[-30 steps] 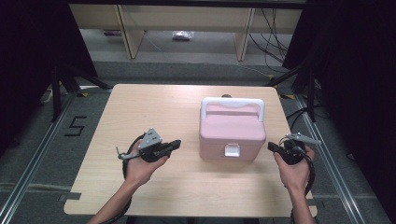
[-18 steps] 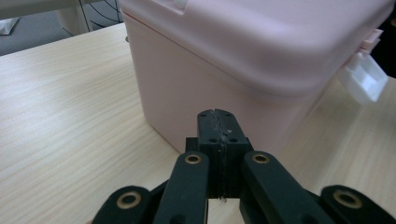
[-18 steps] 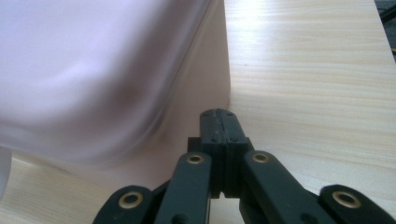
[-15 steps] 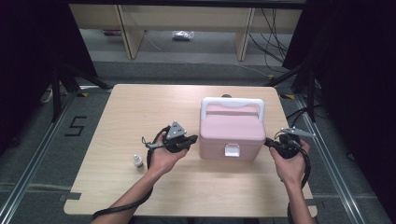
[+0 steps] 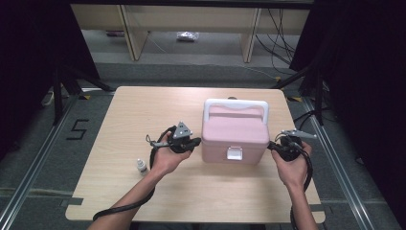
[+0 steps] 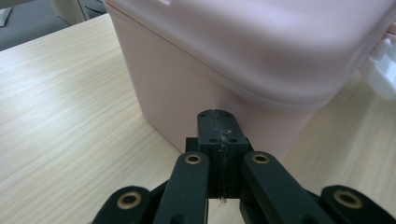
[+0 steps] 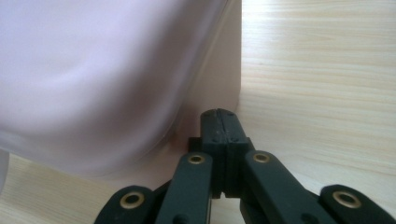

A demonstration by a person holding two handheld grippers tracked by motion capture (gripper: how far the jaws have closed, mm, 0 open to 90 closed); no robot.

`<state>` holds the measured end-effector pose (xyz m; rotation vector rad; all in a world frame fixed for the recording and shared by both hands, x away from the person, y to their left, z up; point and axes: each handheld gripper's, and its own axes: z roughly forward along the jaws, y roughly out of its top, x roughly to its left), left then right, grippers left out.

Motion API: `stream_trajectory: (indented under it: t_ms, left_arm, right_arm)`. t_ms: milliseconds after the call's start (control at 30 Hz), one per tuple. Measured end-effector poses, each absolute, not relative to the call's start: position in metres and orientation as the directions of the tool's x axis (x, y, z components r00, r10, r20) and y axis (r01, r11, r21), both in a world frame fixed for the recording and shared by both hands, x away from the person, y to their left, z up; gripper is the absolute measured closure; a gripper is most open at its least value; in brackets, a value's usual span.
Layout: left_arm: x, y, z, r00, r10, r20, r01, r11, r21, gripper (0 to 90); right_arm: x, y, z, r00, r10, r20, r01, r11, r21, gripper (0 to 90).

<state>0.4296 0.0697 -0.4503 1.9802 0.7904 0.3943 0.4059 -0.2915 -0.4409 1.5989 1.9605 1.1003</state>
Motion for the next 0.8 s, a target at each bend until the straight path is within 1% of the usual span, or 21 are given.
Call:
stream_trajectory:
  t_ms: [67, 267, 300, 333, 400, 467, 567, 600, 800]
  left_arm:
    - [0.433, 0.077, -0.449, 0.748, 0.664, -0.029, 0.367, -0.376, 0.851, 89.6]
    - [0.438, 0.089, -0.446, 0.734, 0.679, -0.022, 0.383, -0.387, 0.839, 89.6]
    - [0.438, 0.089, -0.446, 0.734, 0.679, -0.022, 0.383, -0.387, 0.839, 89.6]
    - [0.439, 0.093, -0.445, 0.741, 0.671, -0.021, 0.386, -0.400, 0.831, 89.6]
    - [0.440, 0.097, -0.444, 0.733, 0.680, -0.020, 0.389, -0.394, 0.832, 89.7]
    - [0.443, 0.104, -0.441, 0.727, 0.686, -0.004, 0.388, -0.407, 0.827, 89.6]
    - [0.445, 0.108, -0.440, 0.724, 0.690, -0.002, 0.393, -0.410, 0.823, 89.7]
    - [0.447, 0.111, -0.440, 0.724, 0.690, -0.009, 0.398, -0.406, 0.823, 89.7]
    - [0.451, 0.124, -0.439, 0.712, 0.702, -0.007, 0.408, -0.406, 0.818, 89.7]
  right_arm:
    - [0.409, -0.286, -0.441, -0.287, 0.941, 0.177, 0.649, 0.055, 0.759, 90.0]
    - [0.416, -0.272, -0.440, -0.307, 0.936, 0.174, 0.649, 0.072, 0.757, 90.0]
    - [0.417, -0.270, -0.440, -0.322, 0.929, 0.179, 0.645, 0.077, 0.760, 90.0]
    - [0.418, -0.267, -0.440, -0.309, 0.936, 0.167, 0.652, 0.081, 0.754, 90.0]
    - [0.419, -0.265, -0.440, -0.316, 0.933, 0.175, 0.652, 0.079, 0.754, 90.0]
    - [0.422, -0.257, -0.439, -0.327, 0.931, 0.160, 0.648, 0.098, 0.755, 90.0]
    - [0.424, -0.251, -0.439, -0.330, 0.927, 0.178, 0.652, 0.087, 0.753, 90.0]
    - [0.428, -0.248, -0.440, -0.352, 0.922, 0.159, 0.641, 0.114, 0.759, 90.0]
    - [0.432, -0.236, -0.439, -0.365, 0.918, 0.158, 0.648, 0.128, 0.751, 90.0]
